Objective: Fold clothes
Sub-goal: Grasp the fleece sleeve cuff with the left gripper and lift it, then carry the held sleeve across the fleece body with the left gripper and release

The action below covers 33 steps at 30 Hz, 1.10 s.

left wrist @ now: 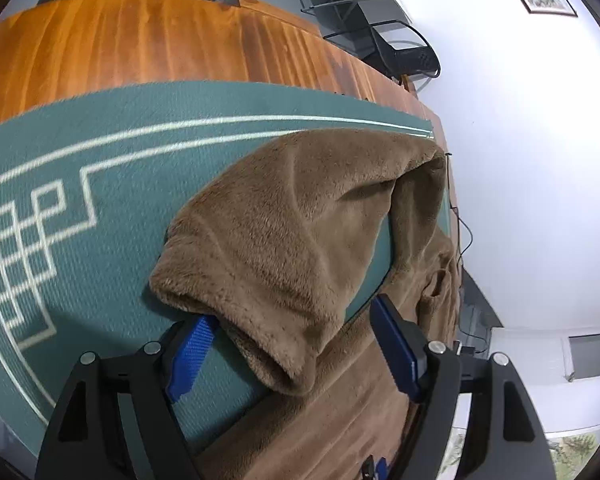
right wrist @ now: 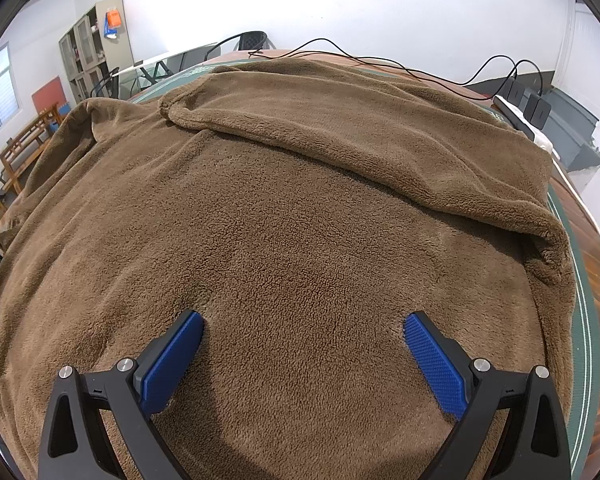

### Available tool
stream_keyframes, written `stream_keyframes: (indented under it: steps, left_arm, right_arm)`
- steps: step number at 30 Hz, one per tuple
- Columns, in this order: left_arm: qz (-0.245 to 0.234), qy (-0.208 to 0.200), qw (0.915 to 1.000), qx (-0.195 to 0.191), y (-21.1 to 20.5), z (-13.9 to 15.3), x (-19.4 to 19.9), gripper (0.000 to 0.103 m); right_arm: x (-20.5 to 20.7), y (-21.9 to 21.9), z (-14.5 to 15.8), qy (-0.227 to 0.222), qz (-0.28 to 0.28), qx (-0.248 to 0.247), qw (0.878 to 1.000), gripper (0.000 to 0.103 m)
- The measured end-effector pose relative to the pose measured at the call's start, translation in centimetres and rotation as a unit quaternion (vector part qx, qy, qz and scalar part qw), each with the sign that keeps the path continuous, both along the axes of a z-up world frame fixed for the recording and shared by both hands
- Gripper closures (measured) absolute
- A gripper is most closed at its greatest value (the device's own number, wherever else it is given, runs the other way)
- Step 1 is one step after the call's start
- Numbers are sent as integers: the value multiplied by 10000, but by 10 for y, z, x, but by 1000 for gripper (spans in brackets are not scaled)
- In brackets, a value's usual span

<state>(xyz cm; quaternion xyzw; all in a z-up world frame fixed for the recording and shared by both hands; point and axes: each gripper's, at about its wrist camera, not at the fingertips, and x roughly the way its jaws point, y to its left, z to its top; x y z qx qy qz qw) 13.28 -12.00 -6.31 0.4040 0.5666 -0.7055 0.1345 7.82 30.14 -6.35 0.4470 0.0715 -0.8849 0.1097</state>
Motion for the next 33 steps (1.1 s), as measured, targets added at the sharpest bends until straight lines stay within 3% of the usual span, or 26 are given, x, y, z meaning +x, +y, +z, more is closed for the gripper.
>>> stream_keyframes:
  steps: [1, 2, 3, 5, 9, 15, 17, 23, 30, 33]
  left_arm:
    - [-37, -27, 10000, -40, -1, 0, -1, 42]
    - [-76, -53, 9999, -80, -3, 1, -2, 69]
    - [-114, -79, 9998, -119, -4, 1, -4, 78]
    - [-190, -132, 9995, -198, -7, 2, -6, 85]
    - [-153, -8, 9986, -509, -19, 24, -5, 89]
    - [86, 619, 9898, -1281, -54, 109, -4, 89]
    - [170, 788, 9838, -1599, -69, 138, -9, 90]
    - [31, 915, 9526, -2903, -93, 222, -17, 90]
    - [-359, 904, 9367, -3364, -104, 269, -52, 90]
    - [-497, 1125, 9423, -3113, -103, 279, -72, 90]
  right_arm:
    - [0, 0, 0, 1, -1, -1, 10000, 1]
    - [0, 0, 0, 1, 0, 0, 10000, 1]
    - [0, 0, 0, 0, 0, -2, 10000, 1]
    - [0, 0, 0, 0, 1, -3, 10000, 1]
    - [0, 0, 0, 0, 1, -2, 10000, 1]
    - [0, 0, 0, 2, 1, -2, 10000, 1]
    - [0, 0, 0, 2, 1, -2, 10000, 1]
    - [0, 0, 0, 4, 3, -6, 10000, 1]
    - [-1, -1, 0, 4, 4, 3, 10000, 1]
    - [-1, -1, 0, 4, 3, 3, 10000, 1]
